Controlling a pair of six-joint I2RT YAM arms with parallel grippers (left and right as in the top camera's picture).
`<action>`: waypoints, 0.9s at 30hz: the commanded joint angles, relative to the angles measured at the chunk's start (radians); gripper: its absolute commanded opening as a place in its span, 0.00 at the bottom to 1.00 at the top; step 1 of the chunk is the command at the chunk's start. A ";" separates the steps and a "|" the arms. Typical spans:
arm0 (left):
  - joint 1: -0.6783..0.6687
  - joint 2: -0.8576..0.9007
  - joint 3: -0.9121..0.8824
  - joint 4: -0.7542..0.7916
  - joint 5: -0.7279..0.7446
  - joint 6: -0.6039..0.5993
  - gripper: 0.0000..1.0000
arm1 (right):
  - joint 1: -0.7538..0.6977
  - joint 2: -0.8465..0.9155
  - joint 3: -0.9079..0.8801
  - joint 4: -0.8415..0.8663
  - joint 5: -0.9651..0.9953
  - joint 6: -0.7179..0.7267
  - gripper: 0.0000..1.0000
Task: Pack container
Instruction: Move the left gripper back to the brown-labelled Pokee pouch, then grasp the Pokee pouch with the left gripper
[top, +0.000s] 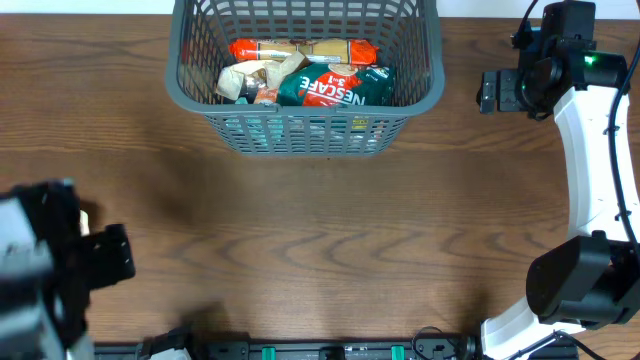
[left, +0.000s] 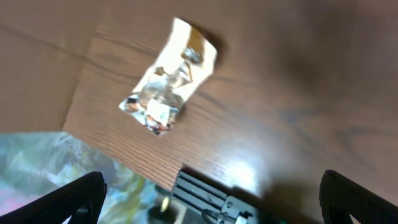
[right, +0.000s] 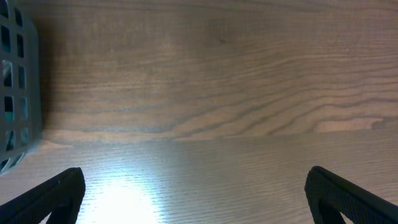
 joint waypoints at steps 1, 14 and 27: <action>0.005 0.089 -0.046 0.025 0.067 0.122 0.98 | 0.002 -0.016 0.003 0.002 -0.005 0.004 0.99; 0.279 0.381 -0.047 0.180 0.282 0.227 0.99 | 0.001 -0.016 0.003 0.004 -0.004 0.003 0.99; 0.488 0.387 -0.209 0.299 0.277 0.422 0.99 | 0.001 -0.016 0.003 0.002 -0.004 -0.007 0.99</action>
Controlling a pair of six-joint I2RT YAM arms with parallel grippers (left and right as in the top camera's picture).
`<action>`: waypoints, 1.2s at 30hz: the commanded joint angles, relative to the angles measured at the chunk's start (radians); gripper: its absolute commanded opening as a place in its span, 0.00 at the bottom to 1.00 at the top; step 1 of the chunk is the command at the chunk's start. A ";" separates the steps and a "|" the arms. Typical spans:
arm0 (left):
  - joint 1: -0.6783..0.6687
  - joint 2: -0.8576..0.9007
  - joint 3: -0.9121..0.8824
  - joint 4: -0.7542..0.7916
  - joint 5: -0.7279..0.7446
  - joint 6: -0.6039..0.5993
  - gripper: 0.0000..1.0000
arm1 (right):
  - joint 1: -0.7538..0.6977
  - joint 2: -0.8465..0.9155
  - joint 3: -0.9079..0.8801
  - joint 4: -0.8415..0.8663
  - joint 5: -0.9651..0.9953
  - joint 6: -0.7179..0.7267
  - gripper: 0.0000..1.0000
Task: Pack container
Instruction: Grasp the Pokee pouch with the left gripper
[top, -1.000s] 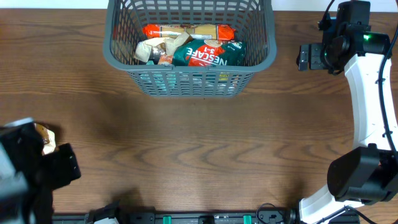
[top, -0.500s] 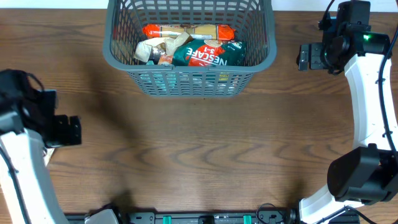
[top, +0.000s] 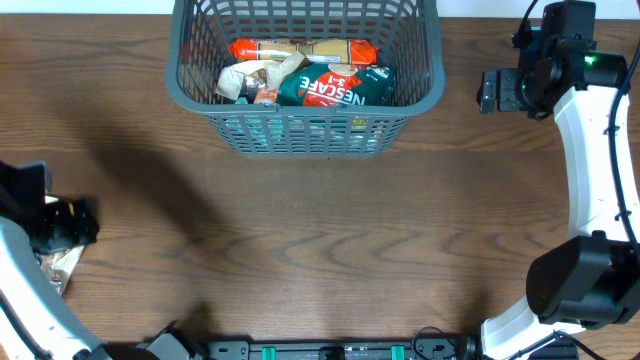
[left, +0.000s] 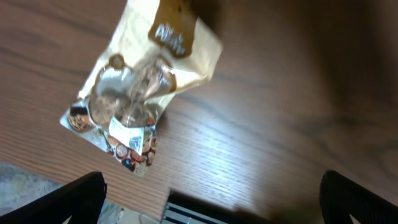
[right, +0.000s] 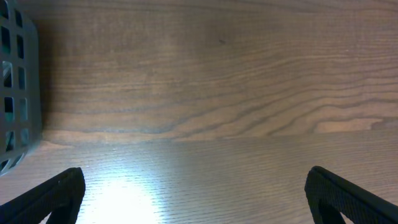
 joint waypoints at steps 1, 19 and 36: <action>0.048 0.002 -0.069 0.021 0.009 0.125 0.99 | 0.001 -0.016 0.003 0.001 -0.004 -0.006 0.99; 0.176 0.171 -0.154 0.191 -0.025 0.447 1.00 | 0.001 -0.016 0.003 -0.012 -0.004 -0.006 0.99; 0.254 0.407 -0.154 0.404 -0.068 0.471 0.99 | 0.002 -0.016 0.003 -0.016 -0.005 0.016 0.99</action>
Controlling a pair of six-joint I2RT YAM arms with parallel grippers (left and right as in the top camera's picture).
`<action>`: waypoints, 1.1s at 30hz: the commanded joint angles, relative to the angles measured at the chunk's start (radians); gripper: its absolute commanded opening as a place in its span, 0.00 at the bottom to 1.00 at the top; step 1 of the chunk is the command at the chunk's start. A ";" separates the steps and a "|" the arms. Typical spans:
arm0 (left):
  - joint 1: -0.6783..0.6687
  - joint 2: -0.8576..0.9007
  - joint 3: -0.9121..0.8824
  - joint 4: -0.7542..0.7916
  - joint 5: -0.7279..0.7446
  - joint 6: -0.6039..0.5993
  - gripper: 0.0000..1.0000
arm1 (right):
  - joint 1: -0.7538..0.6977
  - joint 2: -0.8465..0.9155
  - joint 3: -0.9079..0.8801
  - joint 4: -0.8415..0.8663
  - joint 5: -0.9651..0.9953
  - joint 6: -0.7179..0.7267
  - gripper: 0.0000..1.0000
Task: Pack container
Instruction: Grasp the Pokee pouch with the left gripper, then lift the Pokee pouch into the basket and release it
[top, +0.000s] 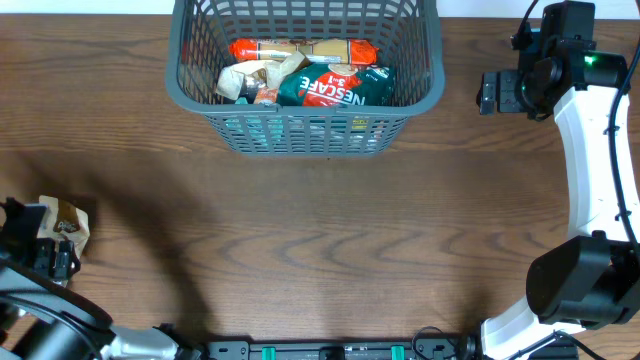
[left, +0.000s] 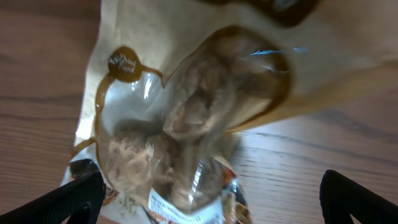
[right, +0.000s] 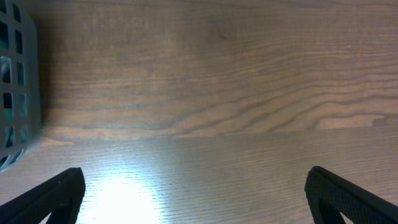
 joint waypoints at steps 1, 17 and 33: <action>0.026 0.052 -0.006 0.021 -0.012 0.024 0.99 | 0.002 -0.016 0.003 -0.004 -0.005 0.015 0.99; 0.028 0.158 0.005 0.140 0.020 0.031 0.86 | 0.014 -0.016 0.003 -0.003 -0.005 0.042 0.99; -0.054 0.126 0.027 0.146 0.079 -0.127 0.12 | 0.019 -0.016 0.003 -0.010 -0.005 0.049 0.99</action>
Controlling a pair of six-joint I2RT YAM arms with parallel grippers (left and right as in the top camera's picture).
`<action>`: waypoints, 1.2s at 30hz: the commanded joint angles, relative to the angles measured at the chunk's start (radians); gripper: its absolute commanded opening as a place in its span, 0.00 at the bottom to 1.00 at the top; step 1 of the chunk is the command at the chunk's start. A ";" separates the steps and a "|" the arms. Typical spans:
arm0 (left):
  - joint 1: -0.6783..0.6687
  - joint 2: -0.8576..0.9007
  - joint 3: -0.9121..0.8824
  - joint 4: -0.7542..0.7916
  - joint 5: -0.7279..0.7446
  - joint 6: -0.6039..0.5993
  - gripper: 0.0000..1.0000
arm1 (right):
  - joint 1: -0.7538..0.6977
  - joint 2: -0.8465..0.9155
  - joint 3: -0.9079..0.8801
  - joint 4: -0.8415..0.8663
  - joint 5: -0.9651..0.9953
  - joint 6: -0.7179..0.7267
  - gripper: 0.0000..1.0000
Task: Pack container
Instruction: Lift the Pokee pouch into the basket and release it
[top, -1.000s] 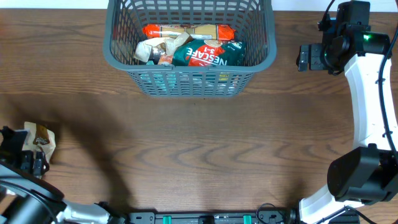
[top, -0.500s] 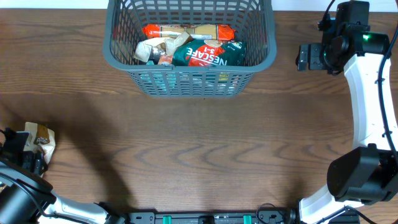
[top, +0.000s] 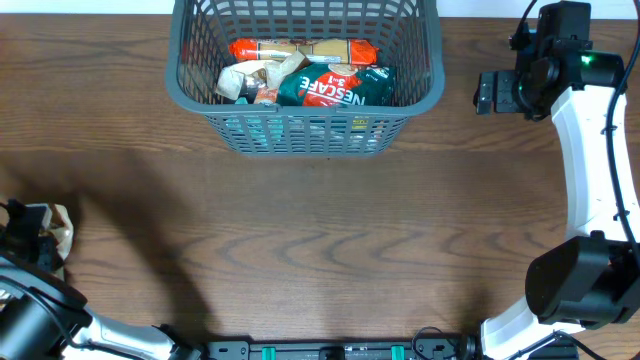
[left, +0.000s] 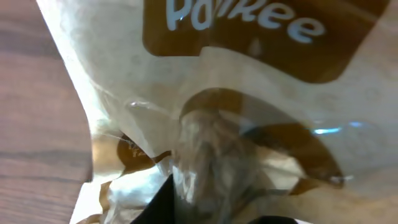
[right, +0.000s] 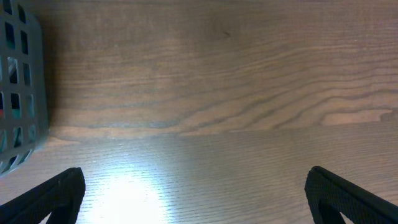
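Note:
A beige snack bag with a clear window and brown lettering (left: 249, 81) fills the left wrist view. It lies on the table at the far left edge (top: 62, 228). My left gripper (left: 214, 208) is down on it, its dark fingers (left: 163, 200) drawn close together with the bag's film between them; from overhead it (top: 28, 238) sits at the bag's left side. The grey mesh basket (top: 305, 132) stands at the back middle. My right gripper (top: 487, 92) hangs open to the basket's right with nothing between its fingers (right: 199, 193).
Inside the basket lie a green Nescafe packet (top: 335, 88), an orange-ended packet (top: 300, 49) and a crumpled beige bag (top: 255, 78). The basket's wall (right: 17, 93) shows at the left of the right wrist view. Bare wooden table (top: 320, 240) separates bag and basket.
My left gripper has dropped closer onto the snack bag and its fingers have come in from the frame corners to pinch the film. The right arm has hardly moved.
My left gripper hung open high over the snack bag near the table's left front corner. It then stood lower over the bag, and later close above its window, still open. Now its fingers are shut on the bag. The right gripper stayed open by the basket.

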 joint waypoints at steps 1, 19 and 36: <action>-0.053 -0.024 0.028 -0.004 0.044 -0.099 0.07 | 0.008 -0.016 0.003 0.002 -0.004 0.017 0.99; -0.413 -0.365 0.406 -0.181 0.225 -0.640 0.06 | 0.008 -0.016 0.003 0.012 -0.004 0.003 0.99; -1.152 -0.251 0.969 -0.154 0.224 -0.178 0.06 | 0.008 -0.016 0.003 0.029 -0.029 -0.006 0.99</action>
